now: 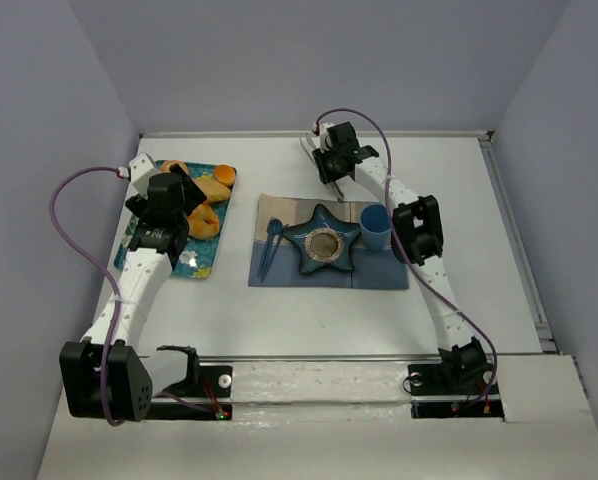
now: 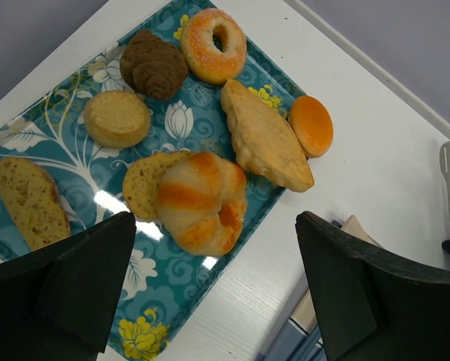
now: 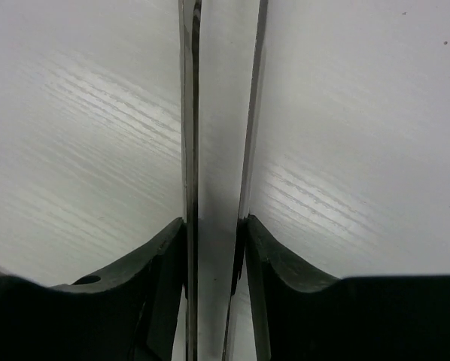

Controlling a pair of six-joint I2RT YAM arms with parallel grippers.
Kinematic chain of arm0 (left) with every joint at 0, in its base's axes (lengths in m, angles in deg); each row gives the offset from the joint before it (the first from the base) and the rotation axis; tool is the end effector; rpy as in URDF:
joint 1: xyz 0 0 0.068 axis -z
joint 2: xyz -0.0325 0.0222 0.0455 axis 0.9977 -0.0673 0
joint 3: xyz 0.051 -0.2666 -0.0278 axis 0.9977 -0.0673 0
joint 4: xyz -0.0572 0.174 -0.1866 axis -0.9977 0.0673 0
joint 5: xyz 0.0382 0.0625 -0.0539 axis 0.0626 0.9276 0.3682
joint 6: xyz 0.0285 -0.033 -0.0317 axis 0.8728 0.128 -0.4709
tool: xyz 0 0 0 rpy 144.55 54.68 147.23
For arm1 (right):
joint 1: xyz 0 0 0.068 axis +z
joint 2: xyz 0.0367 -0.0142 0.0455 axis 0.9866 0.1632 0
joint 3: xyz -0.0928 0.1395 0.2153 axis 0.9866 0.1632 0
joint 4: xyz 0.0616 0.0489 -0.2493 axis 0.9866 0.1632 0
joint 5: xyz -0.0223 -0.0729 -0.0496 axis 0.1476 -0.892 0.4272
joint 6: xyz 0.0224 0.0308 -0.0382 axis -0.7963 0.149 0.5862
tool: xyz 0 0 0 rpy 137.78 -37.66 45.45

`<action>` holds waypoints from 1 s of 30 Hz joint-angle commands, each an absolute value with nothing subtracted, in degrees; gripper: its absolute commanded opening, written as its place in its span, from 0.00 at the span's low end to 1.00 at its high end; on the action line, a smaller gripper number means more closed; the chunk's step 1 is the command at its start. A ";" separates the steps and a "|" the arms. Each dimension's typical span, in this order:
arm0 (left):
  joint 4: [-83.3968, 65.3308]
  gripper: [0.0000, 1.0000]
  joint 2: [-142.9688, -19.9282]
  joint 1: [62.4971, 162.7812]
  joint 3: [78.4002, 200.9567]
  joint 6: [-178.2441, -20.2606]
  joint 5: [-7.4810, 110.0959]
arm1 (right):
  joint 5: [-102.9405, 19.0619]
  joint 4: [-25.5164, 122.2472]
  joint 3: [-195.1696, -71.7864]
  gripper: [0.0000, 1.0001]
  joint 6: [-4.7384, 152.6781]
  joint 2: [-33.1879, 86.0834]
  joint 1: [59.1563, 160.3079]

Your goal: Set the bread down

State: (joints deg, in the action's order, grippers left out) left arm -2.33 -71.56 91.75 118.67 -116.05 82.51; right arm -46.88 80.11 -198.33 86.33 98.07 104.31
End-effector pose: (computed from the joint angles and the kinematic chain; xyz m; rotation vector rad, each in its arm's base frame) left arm 0.2639 -0.0120 0.3165 -0.6296 1.7658 -0.0271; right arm 0.5349 0.2366 0.1645 -0.6178 2.2748 0.2105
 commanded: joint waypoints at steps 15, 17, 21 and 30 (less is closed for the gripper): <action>0.19 0.99 -65.02 91.50 121.57 -119.84 86.20 | -23.95 70.71 -191.10 0.31 78.85 75.64 106.00; 0.36 0.99 -63.53 91.50 120.95 -120.80 86.11 | -21.47 70.80 -187.33 0.31 79.72 73.43 106.88; 0.80 0.99 -62.03 91.50 119.98 -122.04 85.85 | -20.66 70.97 -178.71 0.32 84.99 66.32 111.44; 4.23 0.99 -58.87 91.50 119.37 -127.22 86.55 | -33.13 70.89 -163.59 0.46 90.27 55.76 125.85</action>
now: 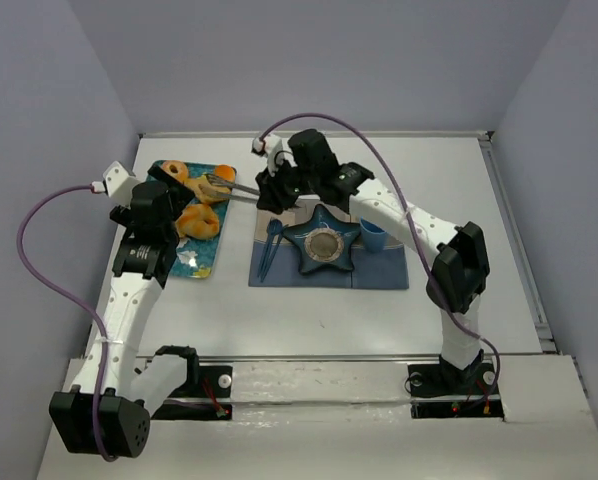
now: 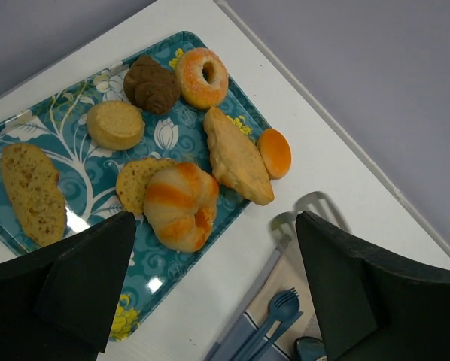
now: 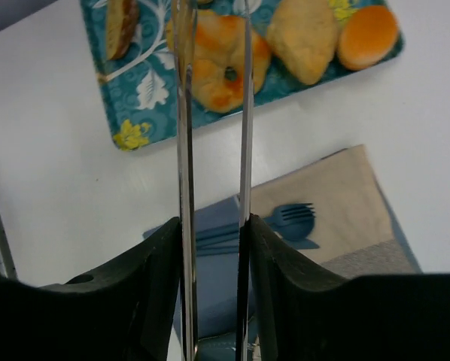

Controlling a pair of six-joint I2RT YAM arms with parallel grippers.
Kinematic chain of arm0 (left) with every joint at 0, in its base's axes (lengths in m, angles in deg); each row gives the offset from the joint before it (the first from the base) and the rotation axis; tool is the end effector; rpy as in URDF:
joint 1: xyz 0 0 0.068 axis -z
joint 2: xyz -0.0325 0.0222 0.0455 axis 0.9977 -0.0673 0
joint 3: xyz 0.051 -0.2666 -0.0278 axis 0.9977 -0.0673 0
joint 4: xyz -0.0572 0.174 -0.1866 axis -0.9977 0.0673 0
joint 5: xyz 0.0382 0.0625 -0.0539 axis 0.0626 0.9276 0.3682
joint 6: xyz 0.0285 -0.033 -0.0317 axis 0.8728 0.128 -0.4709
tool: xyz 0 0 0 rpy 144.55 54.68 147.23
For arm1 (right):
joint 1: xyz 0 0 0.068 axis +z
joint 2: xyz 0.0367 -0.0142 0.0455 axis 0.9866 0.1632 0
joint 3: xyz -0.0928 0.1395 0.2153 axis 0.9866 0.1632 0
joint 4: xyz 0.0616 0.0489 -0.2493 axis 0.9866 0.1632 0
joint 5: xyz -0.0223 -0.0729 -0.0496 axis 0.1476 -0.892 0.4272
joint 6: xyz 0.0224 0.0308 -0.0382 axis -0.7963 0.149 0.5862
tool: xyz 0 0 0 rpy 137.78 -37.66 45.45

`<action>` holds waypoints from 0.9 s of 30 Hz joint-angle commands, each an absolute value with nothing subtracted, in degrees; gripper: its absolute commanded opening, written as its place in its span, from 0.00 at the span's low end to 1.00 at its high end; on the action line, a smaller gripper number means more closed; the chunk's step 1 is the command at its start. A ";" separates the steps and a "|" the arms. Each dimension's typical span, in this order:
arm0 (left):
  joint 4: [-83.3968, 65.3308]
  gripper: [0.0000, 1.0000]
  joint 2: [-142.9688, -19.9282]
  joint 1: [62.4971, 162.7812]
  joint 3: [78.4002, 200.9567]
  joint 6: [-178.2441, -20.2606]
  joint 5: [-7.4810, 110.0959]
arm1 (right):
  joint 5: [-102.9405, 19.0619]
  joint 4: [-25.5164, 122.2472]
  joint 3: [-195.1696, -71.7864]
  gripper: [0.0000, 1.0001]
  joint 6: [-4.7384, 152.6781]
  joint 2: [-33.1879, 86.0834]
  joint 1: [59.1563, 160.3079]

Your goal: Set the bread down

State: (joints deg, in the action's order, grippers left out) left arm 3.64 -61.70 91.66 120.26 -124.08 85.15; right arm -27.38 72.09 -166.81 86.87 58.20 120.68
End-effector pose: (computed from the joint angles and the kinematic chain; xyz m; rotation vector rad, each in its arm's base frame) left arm 0.2224 -0.0060 0.3543 -0.7707 1.6091 -0.1233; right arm 0.3474 0.3098 0.3497 -1.0488 1.8327 0.7603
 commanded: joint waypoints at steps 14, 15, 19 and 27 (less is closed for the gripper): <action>5.02 0.99 -55.61 91.50 118.13 -128.72 84.79 | -47.03 71.77 -171.48 0.67 92.39 65.94 133.87; 4.94 0.99 -55.61 91.50 117.96 -128.72 84.71 | -46.94 71.85 -171.92 0.68 92.39 66.39 133.87; 4.85 0.99 -55.70 91.50 118.05 -128.63 84.53 | -45.45 72.82 -174.11 0.68 92.74 69.02 133.87; 3.97 0.99 -56.14 91.50 117.61 -128.37 84.44 | -41.06 74.84 -178.43 0.68 93.44 74.04 134.39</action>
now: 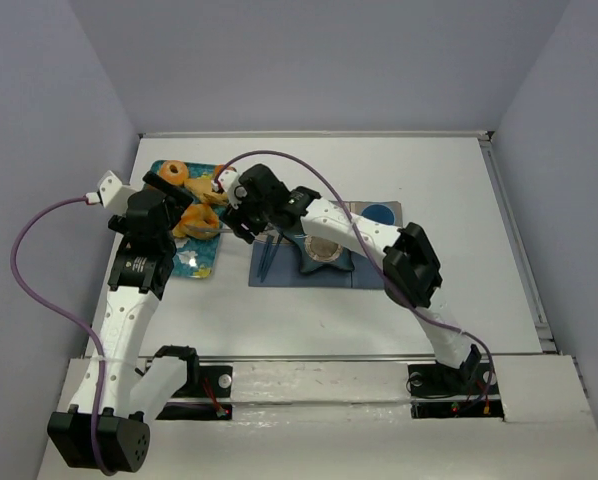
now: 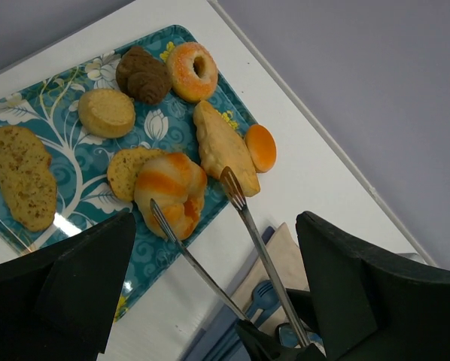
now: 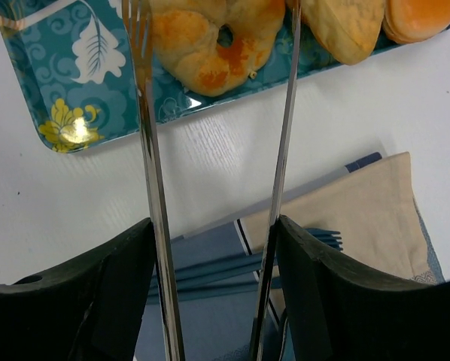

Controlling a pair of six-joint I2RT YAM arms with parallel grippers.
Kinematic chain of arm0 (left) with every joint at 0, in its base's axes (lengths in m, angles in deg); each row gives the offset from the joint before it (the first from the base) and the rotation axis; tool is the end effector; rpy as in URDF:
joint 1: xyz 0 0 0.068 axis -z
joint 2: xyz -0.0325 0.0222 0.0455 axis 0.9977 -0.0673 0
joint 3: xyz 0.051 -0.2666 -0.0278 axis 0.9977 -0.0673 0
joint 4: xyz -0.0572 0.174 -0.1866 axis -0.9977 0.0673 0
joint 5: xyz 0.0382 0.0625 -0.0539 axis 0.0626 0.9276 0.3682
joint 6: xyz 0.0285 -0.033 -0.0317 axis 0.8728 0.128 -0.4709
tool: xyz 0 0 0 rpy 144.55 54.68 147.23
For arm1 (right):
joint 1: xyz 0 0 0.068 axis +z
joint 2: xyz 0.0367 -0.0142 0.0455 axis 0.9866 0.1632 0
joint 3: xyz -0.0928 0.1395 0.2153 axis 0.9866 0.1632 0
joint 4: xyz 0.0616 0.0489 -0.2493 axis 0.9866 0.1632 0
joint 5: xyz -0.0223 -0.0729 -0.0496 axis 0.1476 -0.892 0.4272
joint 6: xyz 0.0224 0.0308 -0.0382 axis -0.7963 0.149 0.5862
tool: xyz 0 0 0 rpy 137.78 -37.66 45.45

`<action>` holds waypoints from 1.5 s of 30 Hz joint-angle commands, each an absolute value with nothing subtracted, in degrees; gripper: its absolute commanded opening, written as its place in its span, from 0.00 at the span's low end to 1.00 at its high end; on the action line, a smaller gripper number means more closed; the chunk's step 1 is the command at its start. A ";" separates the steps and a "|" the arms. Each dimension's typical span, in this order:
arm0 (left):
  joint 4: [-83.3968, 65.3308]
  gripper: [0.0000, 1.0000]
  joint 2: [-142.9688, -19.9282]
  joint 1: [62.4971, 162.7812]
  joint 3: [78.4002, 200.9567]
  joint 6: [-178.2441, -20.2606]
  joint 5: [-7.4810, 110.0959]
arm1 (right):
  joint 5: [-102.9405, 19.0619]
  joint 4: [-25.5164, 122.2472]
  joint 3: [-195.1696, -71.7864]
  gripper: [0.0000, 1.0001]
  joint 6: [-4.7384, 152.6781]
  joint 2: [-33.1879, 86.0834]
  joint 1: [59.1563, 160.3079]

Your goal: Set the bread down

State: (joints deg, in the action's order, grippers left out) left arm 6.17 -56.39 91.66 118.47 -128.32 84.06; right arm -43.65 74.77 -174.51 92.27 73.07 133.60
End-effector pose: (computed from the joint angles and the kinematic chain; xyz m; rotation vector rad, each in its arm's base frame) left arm 0.2002 -0.0045 0.3564 -0.8172 1.5736 -0.2011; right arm 0.3099 0.4172 0.2670 -1.2644 1.8967 0.5038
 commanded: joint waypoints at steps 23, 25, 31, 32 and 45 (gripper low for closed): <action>2.48 0.99 -56.58 91.50 116.73 -128.54 84.62 | -37.98 72.13 -176.68 0.21 89.14 68.79 135.54; 2.48 0.99 -56.40 91.50 116.73 -128.54 84.35 | -37.63 70.98 -173.78 0.18 87.73 66.32 135.54; 2.30 0.99 -55.44 91.50 116.38 -128.54 83.04 | -40.26 65.44 -164.56 0.16 84.22 55.51 135.54; 2.13 0.99 -55.09 91.50 116.20 -128.45 82.69 | -42.53 64.83 -163.06 0.16 83.60 54.01 135.54; -0.77 0.99 -55.87 91.50 113.13 -128.10 76.54 | -67.76 69.90 -125.20 0.18 66.92 20.27 135.54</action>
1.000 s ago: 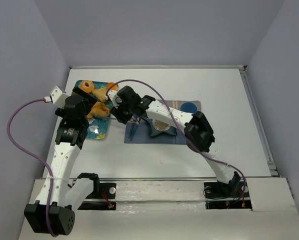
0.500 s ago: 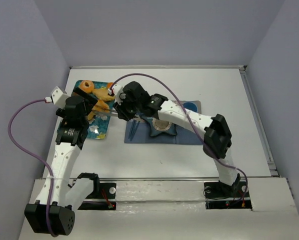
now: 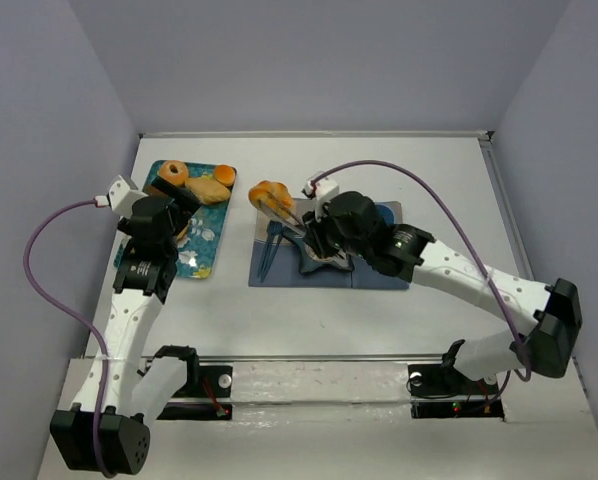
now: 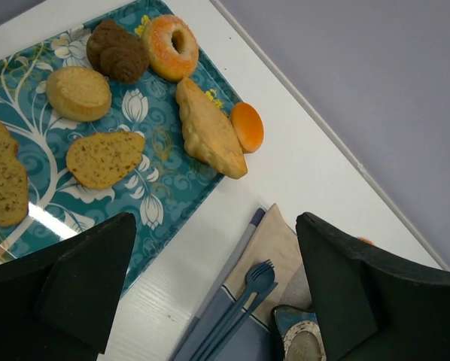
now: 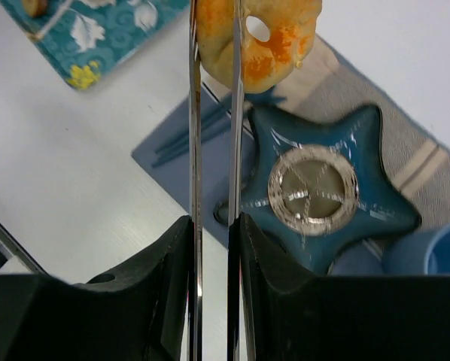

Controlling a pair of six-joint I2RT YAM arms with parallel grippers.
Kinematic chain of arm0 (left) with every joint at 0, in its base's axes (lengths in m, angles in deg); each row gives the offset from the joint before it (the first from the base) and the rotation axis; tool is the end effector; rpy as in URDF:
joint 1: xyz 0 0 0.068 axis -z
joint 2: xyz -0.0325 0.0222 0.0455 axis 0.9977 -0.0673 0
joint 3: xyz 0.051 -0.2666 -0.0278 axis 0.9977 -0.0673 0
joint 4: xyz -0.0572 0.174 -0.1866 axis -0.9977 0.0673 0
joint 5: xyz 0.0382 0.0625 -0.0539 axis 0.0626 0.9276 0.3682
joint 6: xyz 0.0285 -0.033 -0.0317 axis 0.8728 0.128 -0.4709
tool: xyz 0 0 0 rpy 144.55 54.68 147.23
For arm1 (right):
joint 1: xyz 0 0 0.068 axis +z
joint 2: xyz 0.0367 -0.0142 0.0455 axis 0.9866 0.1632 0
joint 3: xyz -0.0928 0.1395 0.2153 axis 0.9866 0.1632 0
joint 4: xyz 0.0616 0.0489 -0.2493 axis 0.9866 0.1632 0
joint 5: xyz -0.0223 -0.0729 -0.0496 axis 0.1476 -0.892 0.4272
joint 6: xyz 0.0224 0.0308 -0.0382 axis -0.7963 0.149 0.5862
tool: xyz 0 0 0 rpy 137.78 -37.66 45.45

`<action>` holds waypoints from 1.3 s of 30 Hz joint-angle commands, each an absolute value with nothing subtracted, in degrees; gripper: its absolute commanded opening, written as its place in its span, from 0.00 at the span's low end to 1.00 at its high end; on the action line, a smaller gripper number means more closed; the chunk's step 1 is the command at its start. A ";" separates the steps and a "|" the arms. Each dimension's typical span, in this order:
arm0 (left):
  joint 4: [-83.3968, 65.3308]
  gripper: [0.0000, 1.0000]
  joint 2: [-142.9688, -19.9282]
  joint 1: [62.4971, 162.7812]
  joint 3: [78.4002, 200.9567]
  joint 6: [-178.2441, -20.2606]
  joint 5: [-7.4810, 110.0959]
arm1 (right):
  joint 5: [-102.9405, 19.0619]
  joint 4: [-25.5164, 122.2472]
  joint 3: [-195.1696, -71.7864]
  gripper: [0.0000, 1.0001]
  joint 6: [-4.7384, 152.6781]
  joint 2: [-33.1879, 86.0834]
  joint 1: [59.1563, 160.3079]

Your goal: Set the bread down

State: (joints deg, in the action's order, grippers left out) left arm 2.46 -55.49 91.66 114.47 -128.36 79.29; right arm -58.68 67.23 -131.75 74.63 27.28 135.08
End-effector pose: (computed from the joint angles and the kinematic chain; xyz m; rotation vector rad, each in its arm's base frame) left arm 0.2011 -0.0074 0.3413 -0.7668 1.5998 -0.2786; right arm 0.1968 0.2659 0.3499 -0.7590 1.9370 0.4940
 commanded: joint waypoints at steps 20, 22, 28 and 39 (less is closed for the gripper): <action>-1.48 0.99 -57.46 91.50 112.68 -128.10 75.56 | -67.16 79.15 -118.04 0.67 62.15 15.59 135.54; -1.39 0.99 -57.37 91.50 112.86 -128.01 76.09 | -67.16 79.06 -120.24 0.67 63.63 16.03 135.54; -1.48 0.99 -57.72 91.50 113.56 -128.01 77.32 | -70.40 79.06 -127.52 0.67 66.63 17.08 135.54; -2.01 0.99 -60.79 91.50 115.76 -126.70 77.68 | -63.89 72.30 -141.85 0.57 82.96 24.55 120.05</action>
State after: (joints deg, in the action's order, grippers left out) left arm 0.51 -59.84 91.66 112.55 -128.36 76.74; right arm -71.25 78.95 -136.32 73.36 21.90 131.85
